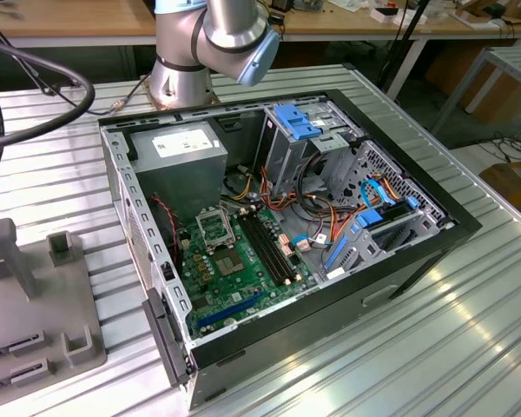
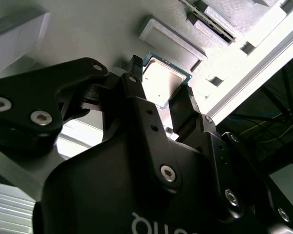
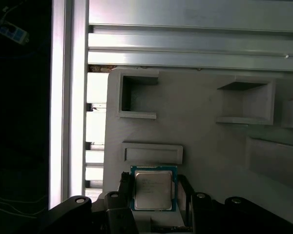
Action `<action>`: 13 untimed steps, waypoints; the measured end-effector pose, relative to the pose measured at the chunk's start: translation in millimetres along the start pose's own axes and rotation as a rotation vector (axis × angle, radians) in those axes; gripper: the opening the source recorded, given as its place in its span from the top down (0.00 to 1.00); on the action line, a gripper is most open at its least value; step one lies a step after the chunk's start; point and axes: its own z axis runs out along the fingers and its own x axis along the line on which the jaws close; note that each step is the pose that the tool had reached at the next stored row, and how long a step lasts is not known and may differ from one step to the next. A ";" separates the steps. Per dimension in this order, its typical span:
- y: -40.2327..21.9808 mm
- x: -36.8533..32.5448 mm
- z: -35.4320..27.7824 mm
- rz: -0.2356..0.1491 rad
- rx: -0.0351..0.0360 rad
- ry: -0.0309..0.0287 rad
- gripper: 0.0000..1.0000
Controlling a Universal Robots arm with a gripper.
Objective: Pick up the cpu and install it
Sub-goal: 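Pick up the cpu and move it towards the insertion slot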
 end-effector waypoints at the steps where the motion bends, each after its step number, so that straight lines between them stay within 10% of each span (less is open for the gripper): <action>1: 0.0 0.0 -0.2 0.000 0.0000 0.0000 0.53; 13: 0.1 0.0 -2.8 0.000 0.0000 0.0000 0.53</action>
